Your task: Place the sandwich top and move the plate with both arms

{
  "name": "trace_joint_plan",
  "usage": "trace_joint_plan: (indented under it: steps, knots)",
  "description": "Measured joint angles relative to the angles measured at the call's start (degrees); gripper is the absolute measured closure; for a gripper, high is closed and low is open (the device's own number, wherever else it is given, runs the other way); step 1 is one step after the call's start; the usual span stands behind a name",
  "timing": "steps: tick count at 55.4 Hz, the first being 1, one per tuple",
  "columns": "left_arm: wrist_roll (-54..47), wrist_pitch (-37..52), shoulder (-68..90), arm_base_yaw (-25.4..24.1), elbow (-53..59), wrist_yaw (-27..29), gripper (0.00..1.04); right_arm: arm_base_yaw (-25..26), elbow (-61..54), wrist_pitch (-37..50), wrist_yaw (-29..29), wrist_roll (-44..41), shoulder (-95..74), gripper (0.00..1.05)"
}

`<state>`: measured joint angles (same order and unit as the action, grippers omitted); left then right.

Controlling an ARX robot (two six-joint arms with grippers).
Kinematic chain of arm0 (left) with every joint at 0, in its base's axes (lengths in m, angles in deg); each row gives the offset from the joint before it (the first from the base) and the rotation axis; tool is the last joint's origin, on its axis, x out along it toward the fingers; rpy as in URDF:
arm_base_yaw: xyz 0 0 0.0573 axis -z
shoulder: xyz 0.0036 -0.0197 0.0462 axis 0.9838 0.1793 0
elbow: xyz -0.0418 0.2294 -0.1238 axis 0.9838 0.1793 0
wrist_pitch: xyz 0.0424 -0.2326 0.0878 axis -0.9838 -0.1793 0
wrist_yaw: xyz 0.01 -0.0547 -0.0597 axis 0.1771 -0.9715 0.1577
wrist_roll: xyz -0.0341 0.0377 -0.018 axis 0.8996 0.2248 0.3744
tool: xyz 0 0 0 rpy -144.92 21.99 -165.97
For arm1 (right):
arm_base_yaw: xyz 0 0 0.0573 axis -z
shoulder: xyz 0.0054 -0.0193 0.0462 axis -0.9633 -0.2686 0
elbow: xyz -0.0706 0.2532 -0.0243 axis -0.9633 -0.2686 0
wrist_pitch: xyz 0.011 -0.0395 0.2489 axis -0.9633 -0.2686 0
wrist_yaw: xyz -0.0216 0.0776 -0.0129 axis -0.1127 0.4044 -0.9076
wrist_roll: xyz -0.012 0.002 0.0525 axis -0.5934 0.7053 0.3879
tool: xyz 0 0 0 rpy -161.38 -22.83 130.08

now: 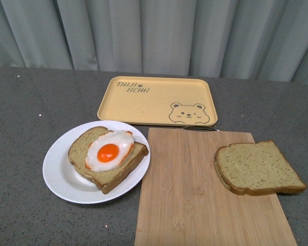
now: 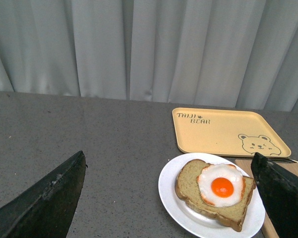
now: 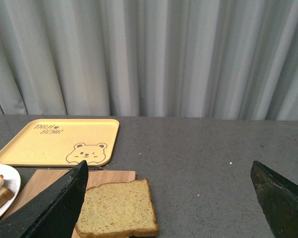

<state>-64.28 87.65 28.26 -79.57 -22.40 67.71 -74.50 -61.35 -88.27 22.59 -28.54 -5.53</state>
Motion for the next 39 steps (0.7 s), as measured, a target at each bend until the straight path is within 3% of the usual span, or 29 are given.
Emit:
trace_joint_plan:
  steps: [39]
  knots:
    - [0.0,0.0,0.0,0.0,0.0,0.0,0.07,0.0,0.0,0.0,0.0,0.0,0.0,0.09]
